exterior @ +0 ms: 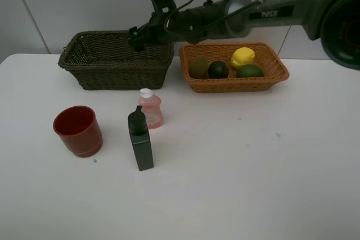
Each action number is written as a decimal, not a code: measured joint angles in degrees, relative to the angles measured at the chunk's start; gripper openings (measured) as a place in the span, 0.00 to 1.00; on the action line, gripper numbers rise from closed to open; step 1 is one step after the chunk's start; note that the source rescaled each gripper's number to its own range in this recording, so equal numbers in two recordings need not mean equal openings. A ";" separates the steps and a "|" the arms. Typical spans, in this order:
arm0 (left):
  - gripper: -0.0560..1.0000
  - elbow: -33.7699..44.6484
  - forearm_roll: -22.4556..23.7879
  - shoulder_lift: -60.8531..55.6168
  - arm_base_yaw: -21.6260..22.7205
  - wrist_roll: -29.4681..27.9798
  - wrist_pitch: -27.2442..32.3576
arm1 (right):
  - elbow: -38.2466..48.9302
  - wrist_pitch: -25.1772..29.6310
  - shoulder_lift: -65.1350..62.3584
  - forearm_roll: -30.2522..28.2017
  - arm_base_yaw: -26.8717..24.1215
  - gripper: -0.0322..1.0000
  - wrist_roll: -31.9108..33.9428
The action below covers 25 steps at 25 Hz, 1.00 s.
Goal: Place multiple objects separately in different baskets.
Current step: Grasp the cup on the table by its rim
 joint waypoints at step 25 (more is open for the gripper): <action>0.95 0.00 0.00 0.00 0.00 0.00 0.00 | 0.00 59.87 -28.93 4.85 0.00 1.00 6.27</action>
